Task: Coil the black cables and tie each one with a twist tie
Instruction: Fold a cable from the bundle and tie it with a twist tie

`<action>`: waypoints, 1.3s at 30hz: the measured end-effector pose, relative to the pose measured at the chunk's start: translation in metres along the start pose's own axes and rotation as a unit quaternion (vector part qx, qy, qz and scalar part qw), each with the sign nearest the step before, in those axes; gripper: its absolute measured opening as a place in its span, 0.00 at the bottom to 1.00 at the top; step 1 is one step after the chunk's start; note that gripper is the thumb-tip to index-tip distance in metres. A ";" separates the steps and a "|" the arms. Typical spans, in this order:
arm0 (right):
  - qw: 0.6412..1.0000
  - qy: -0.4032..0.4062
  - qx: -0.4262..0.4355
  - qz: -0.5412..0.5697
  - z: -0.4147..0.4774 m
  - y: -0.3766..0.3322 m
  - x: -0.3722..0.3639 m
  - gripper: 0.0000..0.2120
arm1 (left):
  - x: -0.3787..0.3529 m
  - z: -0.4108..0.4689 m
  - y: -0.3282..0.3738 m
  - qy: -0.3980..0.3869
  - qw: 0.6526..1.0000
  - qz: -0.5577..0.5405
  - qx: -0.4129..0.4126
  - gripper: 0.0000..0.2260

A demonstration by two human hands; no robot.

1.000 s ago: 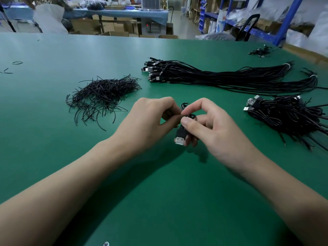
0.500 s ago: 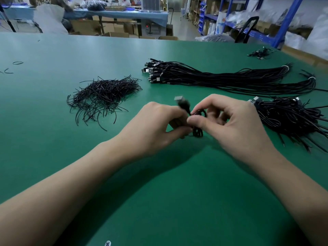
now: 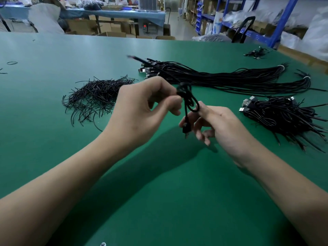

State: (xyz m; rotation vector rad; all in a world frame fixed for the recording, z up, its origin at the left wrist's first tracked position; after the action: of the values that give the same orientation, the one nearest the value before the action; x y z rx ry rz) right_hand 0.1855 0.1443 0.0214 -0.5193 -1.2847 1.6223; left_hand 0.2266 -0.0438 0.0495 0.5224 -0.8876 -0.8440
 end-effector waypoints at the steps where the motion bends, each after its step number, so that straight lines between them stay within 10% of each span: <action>1: 1.000 -0.022 0.005 0.020 -0.001 0.000 -0.002 0.23 | 0.002 0.001 -0.003 0.013 1.000 -0.001 0.018 0.05; 7: 0.988 -0.088 0.014 0.122 -0.004 -0.008 -0.006 0.19 | 0.001 0.005 -0.013 0.027 0.996 0.034 0.082 0.06; 14: 0.974 -0.100 0.106 -0.171 -0.010 -0.018 0.006 0.09 | -0.009 0.002 -0.016 -0.102 0.983 -0.009 0.152 0.05; 20: 0.969 0.050 0.170 -0.174 -0.001 -0.016 0.027 0.11 | 0.000 0.004 -0.013 -0.177 0.943 -0.192 0.207 0.04; 25: 0.979 -0.042 0.074 -0.185 -0.003 -0.003 0.013 0.27 | 0.001 0.005 -0.016 -0.209 0.937 -0.174 0.222 0.05; 39: 0.994 -0.081 0.048 0.062 -0.004 -0.007 0.001 0.16 | -0.011 -0.003 -0.010 -0.144 0.983 0.034 0.107 0.05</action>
State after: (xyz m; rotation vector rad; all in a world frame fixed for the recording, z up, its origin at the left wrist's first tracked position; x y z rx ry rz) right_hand 0.1908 0.1471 0.0262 -0.4215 -1.3072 1.8510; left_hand 0.2214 -0.0408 0.0356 0.5609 -1.2650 -0.7763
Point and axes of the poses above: each hand's wrist, its own z-axis towards the middle knuckle, its own x-axis out of the back of the hand, y = z × x, the point moved 1 cm from there along z, towards the middle knuckle, and after that the axes turned 10 degrees about x, right-handed, at the moved point
